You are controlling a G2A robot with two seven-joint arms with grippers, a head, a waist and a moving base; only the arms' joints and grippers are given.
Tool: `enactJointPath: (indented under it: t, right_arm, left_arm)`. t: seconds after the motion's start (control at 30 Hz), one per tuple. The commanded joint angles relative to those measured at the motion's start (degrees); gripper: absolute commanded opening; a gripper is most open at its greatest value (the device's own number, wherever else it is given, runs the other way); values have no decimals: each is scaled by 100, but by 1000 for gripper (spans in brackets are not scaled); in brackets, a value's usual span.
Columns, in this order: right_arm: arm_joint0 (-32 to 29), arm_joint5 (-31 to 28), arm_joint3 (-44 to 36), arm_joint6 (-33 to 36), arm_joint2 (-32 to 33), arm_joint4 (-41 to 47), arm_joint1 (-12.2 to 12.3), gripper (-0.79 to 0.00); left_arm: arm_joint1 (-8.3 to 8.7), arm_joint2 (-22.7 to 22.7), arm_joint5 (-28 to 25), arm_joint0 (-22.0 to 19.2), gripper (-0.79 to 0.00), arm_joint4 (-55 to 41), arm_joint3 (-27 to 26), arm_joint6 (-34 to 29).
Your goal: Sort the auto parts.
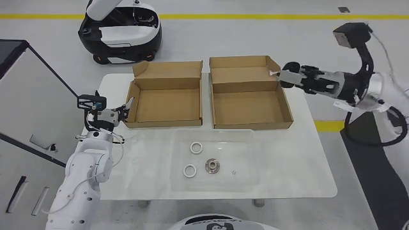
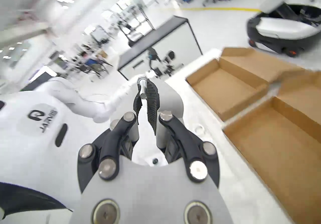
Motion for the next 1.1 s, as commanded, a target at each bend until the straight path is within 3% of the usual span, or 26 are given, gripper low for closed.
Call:
enactJointPath:
  t: [0.0, 0.1, 0.3, 0.6, 0.8, 1.07]
  right_arm:
    - [117, 300, -34, 415, 100, -342, 42, -785]
    - [530, 522, 8, 936, -39, -740, 90, -785]
    - [2296, 266, 668, 1903, -1238, -1581, 72, -785]
    - [4767, -422, 2452, 2386, -3622, -2442, -416, -785]
    - [5489, -474, 3407, 2334, -5063, -3032, -824, -785]
    - [5769, -395, 4551, 2413, -6288, -3150, -1304, -785]
  left_arm:
    - [0, 0, 0, 0, 0, 0, 0, 0]
    - [0, 0, 0, 0, 0, 0, 0, 0]
    - [0, 0, 0, 0, 0, 0, 0, 0]
    - [0, 0, 0, 0, 0, 0, 0, 0]
    - [0, 0, 0, 0, 0, 0, 0, 0]
    - [0, 0, 0, 0, 0, 0, 0, 0]
